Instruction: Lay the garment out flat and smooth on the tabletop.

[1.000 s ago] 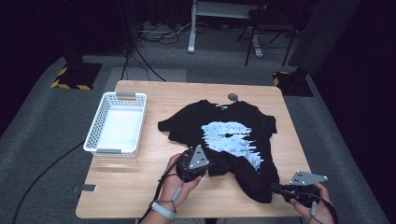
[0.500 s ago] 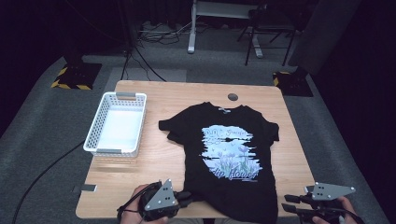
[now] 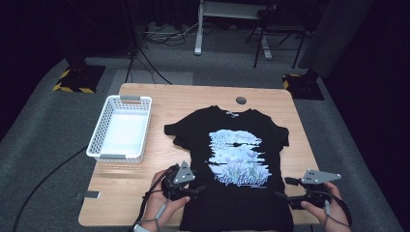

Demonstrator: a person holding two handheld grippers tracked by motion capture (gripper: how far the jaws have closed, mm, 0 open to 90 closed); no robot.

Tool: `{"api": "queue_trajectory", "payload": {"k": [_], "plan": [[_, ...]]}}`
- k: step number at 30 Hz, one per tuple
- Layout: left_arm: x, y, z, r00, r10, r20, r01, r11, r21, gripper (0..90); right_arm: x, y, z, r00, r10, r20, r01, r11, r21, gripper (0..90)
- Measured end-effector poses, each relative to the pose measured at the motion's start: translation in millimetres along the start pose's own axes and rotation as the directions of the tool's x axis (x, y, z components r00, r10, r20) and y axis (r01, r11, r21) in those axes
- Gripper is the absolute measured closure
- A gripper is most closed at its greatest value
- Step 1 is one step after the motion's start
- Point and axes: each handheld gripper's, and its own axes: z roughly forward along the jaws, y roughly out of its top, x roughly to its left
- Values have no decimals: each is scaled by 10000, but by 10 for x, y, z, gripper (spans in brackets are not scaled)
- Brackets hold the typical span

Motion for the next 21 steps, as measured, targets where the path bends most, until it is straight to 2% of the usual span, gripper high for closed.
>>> {"api": "queue_trajectory", "payload": {"k": [4,5,6,7,8,10,13,14,15,17,19,20,21], "plan": [[40,24,246,9986,136,-520,-93,9966,822,370,-124,110,270,9995,-129,299,122,9997,207,265],[40,24,246,9986,136,-520,-93,9966,822,371,-124,110,270,9995,-129,299,122,9997,207,265],[65,17,337,9977,165,-660,-87,9932,1159,374,-164,161,402,9993,-294,213,283,9984,482,264],[82,9,370,9970,158,-760,-55,9909,1348,378,-189,176,468,9995,-262,188,248,9973,691,263],[114,0,394,9970,59,-774,44,9912,1323,387,-220,186,528,9992,-286,277,260,9955,910,263],[199,-8,412,9971,-406,-638,481,9915,1209,385,-307,193,630,9982,-259,543,186,9913,1306,262],[324,-6,453,9941,-647,-874,727,9932,911,394,-458,231,699,9970,83,770,-147,9965,825,267],[324,-6,453,9941,-647,-874,727,9932,911,395,-511,254,722,9958,159,905,-229,9968,762,268],[424,11,497,9910,-784,-1083,863,9938,704,399,-564,283,753,9943,116,1062,-194,9972,727,268],[532,54,546,9881,-830,-1296,923,9934,677,401,-672,359,828,9907,52,1360,-153,9972,737,264],[585,78,575,9867,-877,-1366,973,9931,653,400,-778,457,910,9897,93,1426,-208,9966,795,260],[690,118,630,9837,-952,-1525,1045,9930,546,399,-830,511,952,9897,65,1433,-191,9960,869,256],[733,134,653,9829,-1043,-1519,1133,9922,522,397,-885,564,993,9895,12,1444,-149,9955,941,244]]}}
